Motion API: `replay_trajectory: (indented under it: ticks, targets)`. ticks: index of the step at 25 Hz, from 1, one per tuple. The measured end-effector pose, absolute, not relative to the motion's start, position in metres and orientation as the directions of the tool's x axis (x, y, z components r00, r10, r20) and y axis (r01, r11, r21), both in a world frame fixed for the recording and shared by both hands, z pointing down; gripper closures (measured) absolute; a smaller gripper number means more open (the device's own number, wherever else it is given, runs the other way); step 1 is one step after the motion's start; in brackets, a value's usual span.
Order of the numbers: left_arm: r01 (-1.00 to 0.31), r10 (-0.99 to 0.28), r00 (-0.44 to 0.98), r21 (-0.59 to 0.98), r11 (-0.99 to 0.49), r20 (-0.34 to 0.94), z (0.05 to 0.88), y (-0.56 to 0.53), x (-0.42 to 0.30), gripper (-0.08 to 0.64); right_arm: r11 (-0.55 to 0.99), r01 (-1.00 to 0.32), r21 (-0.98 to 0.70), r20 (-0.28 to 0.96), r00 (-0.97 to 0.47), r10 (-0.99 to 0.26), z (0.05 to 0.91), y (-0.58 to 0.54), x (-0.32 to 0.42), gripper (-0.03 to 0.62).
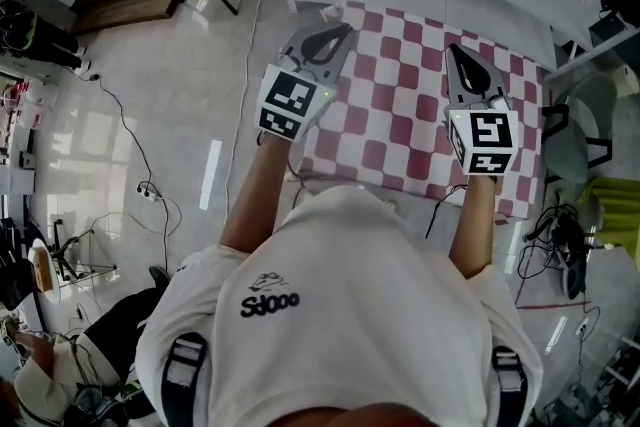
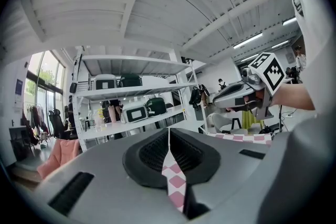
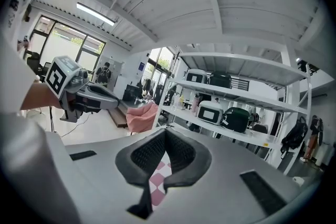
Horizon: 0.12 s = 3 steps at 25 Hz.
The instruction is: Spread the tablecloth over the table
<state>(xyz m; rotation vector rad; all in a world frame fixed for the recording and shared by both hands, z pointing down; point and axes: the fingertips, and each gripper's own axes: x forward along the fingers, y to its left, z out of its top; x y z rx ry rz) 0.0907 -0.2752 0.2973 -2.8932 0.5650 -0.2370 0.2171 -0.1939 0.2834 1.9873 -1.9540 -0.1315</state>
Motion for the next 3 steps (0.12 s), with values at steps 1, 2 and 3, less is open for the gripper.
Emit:
replay_trajectory:
  ticks: [1, 2, 3]
  targets:
    - [-0.356, -0.386, 0.914, -0.207, -0.911, 0.126, 0.2992, -0.2768, 0.0913, 0.526, 0.013, -0.951, 0.307, 0.180, 0.045, -0.983, 0.2854, -0.1953, 0.2182, 0.571]
    - [-0.356, -0.386, 0.913, -0.204, -0.912, 0.131, 0.3011, -0.2783, 0.0920, 0.526, 0.014, -0.952, 0.306, 0.184, 0.045, -0.982, 0.2874, -0.1967, 0.2196, 0.571]
    - [-0.356, -0.386, 0.913, -0.202, -0.912, 0.135, 0.3030, -0.2797, 0.0928, 0.526, 0.014, -0.952, 0.304, 0.188, 0.046, -0.981, 0.2894, -0.1981, 0.2212, 0.571]
